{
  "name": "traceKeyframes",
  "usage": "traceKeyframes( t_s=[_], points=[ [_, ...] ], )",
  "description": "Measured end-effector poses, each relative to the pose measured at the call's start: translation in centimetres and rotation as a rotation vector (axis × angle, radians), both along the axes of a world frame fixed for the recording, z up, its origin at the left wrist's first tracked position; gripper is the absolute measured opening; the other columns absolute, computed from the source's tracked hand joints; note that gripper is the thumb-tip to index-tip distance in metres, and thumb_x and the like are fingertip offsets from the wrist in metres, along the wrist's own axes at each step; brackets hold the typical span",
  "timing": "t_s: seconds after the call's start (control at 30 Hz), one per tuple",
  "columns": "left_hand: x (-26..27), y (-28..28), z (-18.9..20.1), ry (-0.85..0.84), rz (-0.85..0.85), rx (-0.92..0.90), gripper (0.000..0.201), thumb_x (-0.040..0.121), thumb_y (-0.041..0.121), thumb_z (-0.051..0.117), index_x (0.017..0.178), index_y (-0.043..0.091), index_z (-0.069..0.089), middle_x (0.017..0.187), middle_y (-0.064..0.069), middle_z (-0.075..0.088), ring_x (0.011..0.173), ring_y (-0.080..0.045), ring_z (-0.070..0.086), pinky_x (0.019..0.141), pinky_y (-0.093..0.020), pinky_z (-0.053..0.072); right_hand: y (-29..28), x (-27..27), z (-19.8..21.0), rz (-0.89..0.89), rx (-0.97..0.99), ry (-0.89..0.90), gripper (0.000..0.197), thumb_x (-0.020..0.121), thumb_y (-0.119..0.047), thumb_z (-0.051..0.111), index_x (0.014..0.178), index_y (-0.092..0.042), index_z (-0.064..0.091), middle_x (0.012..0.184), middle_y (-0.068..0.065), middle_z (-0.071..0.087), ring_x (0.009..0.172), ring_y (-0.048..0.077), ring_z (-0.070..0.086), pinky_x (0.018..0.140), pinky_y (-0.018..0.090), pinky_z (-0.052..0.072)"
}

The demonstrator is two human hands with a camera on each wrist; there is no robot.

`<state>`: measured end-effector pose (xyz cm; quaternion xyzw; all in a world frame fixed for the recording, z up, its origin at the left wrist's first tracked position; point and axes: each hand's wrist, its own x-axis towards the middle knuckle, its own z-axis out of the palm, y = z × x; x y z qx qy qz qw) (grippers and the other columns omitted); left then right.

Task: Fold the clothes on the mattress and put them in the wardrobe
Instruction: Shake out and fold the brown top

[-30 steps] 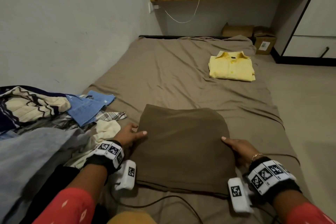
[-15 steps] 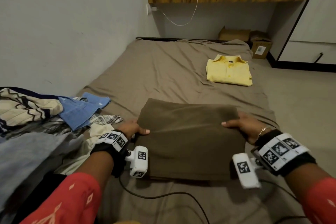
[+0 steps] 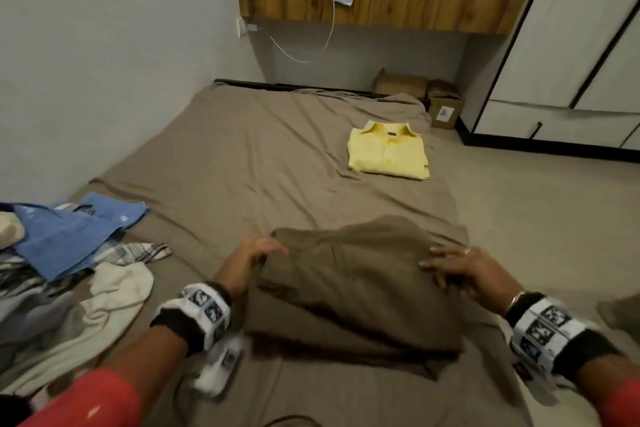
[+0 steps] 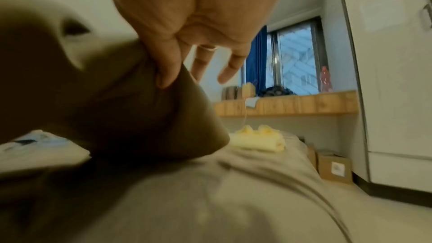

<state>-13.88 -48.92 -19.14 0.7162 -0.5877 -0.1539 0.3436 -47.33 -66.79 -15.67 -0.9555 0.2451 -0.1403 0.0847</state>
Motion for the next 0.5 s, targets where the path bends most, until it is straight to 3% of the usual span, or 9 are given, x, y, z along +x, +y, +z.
traceKeyframes(
  t_s=[0.03,0.1,0.13,0.2,0.27,0.33,0.43,0.5],
  points=[
    [0.1,1.2,-1.8,-0.104,-0.139,0.042,0.026,0.073,0.031,0.043,0.082,0.041,0.065,0.106,0.029,0.058,0.097,-0.007,0.052,0.091,-0.011,0.035,0.2,-1.0,-2.5,-0.028,0.011,0.127,0.027,0.092,-0.013,0.046,0.099,-0.016,0.072,0.081,-0.006,0.067,0.099,0.030,0.062,0.089,0.023,0.042],
    [1.3,2.8,-3.8,-0.207,-0.247,0.178,0.035,0.065,0.031,0.031,0.084,0.037,0.060,0.100,0.024,0.052,0.092,-0.009,0.042,0.080,-0.015,0.028,0.6,-1.9,-6.0,0.019,0.146,0.163,0.046,0.072,0.003,0.049,0.106,-0.021,0.069,0.089,-0.022,0.065,0.098,0.016,0.061,0.089,0.022,0.043],
    [1.4,2.5,-3.2,-0.183,-0.267,0.177,0.042,0.063,0.030,0.025,0.083,0.036,0.062,0.099,0.022,0.052,0.093,-0.007,0.038,0.079,-0.018,0.027,0.6,-1.8,-6.0,-0.001,0.222,0.179,0.047,0.069,0.005,0.046,0.099,-0.023,0.070,0.084,-0.029,0.062,0.093,0.006,0.060,0.087,0.023,0.045],
    [1.7,1.9,-0.5,-0.164,-0.162,0.167,0.047,0.066,0.021,0.024,0.069,0.034,0.069,0.098,0.013,0.058,0.097,-0.012,0.039,0.078,-0.018,0.024,0.6,-1.3,-4.2,-0.151,0.335,0.175,0.032,0.073,-0.005,0.041,0.079,-0.025,0.066,0.078,-0.023,0.060,0.081,-0.004,0.059,0.077,0.027,0.046],
    [1.0,0.8,1.4,-0.162,-0.090,0.100,0.041,0.071,0.025,0.033,0.085,0.024,0.071,0.102,0.002,0.063,0.100,-0.024,0.047,0.080,-0.021,0.026,1.1,-0.2,-2.3,-0.300,0.362,0.093,0.022,0.082,-0.010,0.047,0.083,-0.025,0.062,0.084,-0.004,0.064,0.078,0.003,0.062,0.071,0.027,0.043],
    [-0.9,-0.2,1.9,-0.250,-0.143,0.198,0.057,0.071,0.048,0.031,0.102,0.020,0.069,0.112,-0.004,0.060,0.107,-0.026,0.047,0.087,-0.025,0.032,1.9,0.4,-2.1,-0.461,0.381,0.089,0.016,0.089,-0.013,0.053,0.103,-0.013,0.060,0.101,0.008,0.066,0.096,0.026,0.061,0.077,0.030,0.043],
    [-2.9,-1.0,0.0,-0.347,-0.192,0.541,0.074,0.070,0.064,0.038,0.132,0.025,0.050,0.139,-0.008,0.041,0.130,-0.025,0.033,0.106,-0.031,0.030,3.1,0.4,-3.8,-0.677,0.740,0.089,0.038,0.088,-0.029,0.060,0.114,-0.001,0.053,0.112,0.016,0.061,0.103,0.032,0.058,0.088,0.033,0.043],
    [-3.2,-0.7,-1.2,-0.324,-0.023,0.571,0.075,0.078,0.059,0.054,0.140,0.021,0.038,0.150,-0.015,0.024,0.137,-0.030,0.023,0.110,-0.037,0.027,3.7,0.3,-4.4,-0.704,0.997,-0.119,0.039,0.086,-0.022,0.064,0.113,0.004,0.055,0.103,0.017,0.064,0.094,0.032,0.060,0.088,0.040,0.047]
  ],
)
